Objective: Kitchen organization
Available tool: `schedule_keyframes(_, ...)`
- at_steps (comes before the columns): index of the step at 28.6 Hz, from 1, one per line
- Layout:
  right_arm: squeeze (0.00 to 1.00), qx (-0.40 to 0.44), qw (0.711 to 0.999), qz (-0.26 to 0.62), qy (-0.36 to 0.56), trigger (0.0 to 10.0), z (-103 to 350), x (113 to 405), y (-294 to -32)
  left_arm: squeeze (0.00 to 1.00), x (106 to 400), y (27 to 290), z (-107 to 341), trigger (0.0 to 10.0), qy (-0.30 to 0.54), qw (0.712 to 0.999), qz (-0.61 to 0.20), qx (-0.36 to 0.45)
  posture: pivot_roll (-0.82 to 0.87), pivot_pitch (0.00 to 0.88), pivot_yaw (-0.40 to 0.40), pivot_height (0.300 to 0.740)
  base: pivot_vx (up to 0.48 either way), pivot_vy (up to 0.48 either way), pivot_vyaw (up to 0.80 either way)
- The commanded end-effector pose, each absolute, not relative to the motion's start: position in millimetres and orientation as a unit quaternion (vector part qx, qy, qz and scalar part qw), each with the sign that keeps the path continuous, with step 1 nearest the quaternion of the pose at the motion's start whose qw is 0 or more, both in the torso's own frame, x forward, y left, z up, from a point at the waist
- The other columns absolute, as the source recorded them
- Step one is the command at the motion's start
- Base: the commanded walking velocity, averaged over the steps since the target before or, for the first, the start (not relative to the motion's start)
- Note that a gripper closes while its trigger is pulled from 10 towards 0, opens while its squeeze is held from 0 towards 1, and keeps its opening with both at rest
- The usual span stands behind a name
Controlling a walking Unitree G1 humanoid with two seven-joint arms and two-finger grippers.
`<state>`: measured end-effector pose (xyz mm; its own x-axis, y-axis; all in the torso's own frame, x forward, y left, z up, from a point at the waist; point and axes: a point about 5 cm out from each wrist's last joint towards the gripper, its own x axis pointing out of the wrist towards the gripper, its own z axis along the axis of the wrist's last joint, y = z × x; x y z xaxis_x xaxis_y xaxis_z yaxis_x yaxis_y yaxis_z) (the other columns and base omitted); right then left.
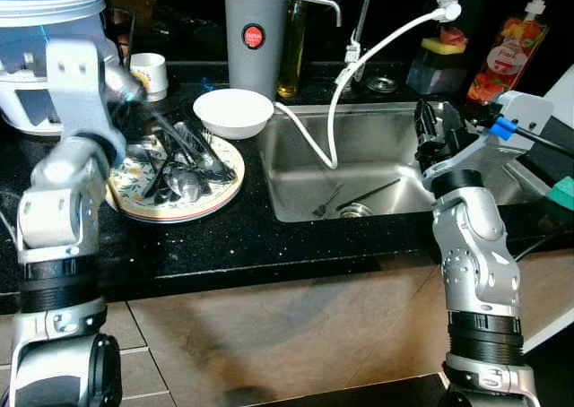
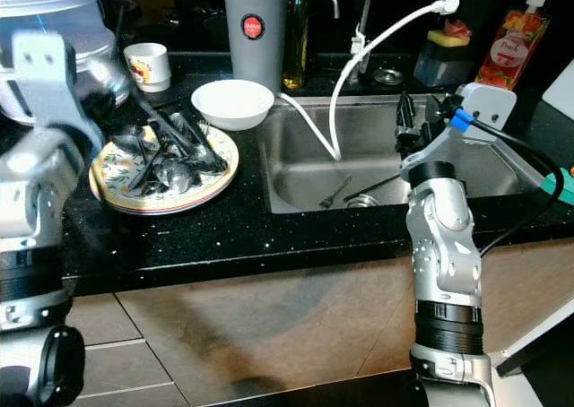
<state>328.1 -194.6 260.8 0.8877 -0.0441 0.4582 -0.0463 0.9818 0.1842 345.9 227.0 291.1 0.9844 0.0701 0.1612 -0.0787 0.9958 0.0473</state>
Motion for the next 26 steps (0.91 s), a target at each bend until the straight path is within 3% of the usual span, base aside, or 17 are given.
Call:
schedule_keyframes(1, 0.00, 0.092, 0.967, -0.002, -0.237, 10.0, 261.9, 329.5, -196.4, 0.00, 348.3, 224.7, 293.7, 10.0, -0.085, 0.995, 0.043, 0.035, 0.06, 0.000, -0.057, 0.740, 0.000, 0.000, 0.00)
schedule_keyframes(11, 0.00, 0.091, 0.967, -0.006, -0.239, 10.0, 262.4, 328.8, -197.7, 0.00, 352.2, 233.4, 299.5, 10.0, -0.120, 0.976, 0.109, 0.143, 0.06, 0.000, -0.054, 0.740, 0.000, 0.000, 0.00)
schedule_keyframes(12, 0.00, 0.091, 0.967, -0.006, -0.239, 10.0, 262.4, 329.0, -197.4, 0.00, 352.8, 235.0, 299.4, 10.0, -0.117, 0.969, 0.125, 0.180, 0.06, 0.000, -0.054, 0.740, 0.000, 0.000, 0.00)
schedule_keyframes(13, 0.00, 0.092, 0.967, -0.006, -0.239, 10.0, 262.4, 329.2, -196.9, 0.00, 355.1, 237.3, 295.3, 10.0, -0.098, 0.947, 0.148, 0.266, 0.06, 0.000, -0.053, 0.740, 0.000, 0.000, 0.00)
schedule_keyframes(14, 0.00, 0.092, 0.967, -0.006, -0.239, 10.0, 262.4, 329.2, -196.9, 0.00, 355.1, 237.3, 295.3, 10.0, -0.098, 0.947, 0.148, 0.266, 0.06, 0.000, -0.053, 0.740, 0.000, 0.000, 0.00)
schedule_keyframes(17, 0.00, 0.093, 0.967, -0.006, -0.239, 10.0, 262.3, 329.2, -196.5, 0.00, 357.1, 242.8, 287.3, 10.0, -0.074, 0.905, 0.170, 0.382, 0.06, 0.000, -0.049, 0.740, 0.000, 0.000, 0.00)
schedule_keyframes(22, 0.00, 0.094, 0.967, -0.008, -0.239, 10.0, 261.2, 328.3, -197.0, 0.00, 352.8, 266.4, 299.1, 10.0, -0.091, 0.877, 0.259, 0.395, 0.06, 0.000, -0.047, 0.740, 0.000, 0.000, 0.00)
schedule_keyframes(26, 0.00, 0.095, 0.967, -0.008, -0.238, 10.0, 261.0, 328.1, -196.6, 0.00, 350.1, 266.2, 310.8, 10.0, -0.130, 0.874, 0.272, 0.382, 0.06, 0.000, -0.048, 0.740, 0.000, 0.000, 0.00)
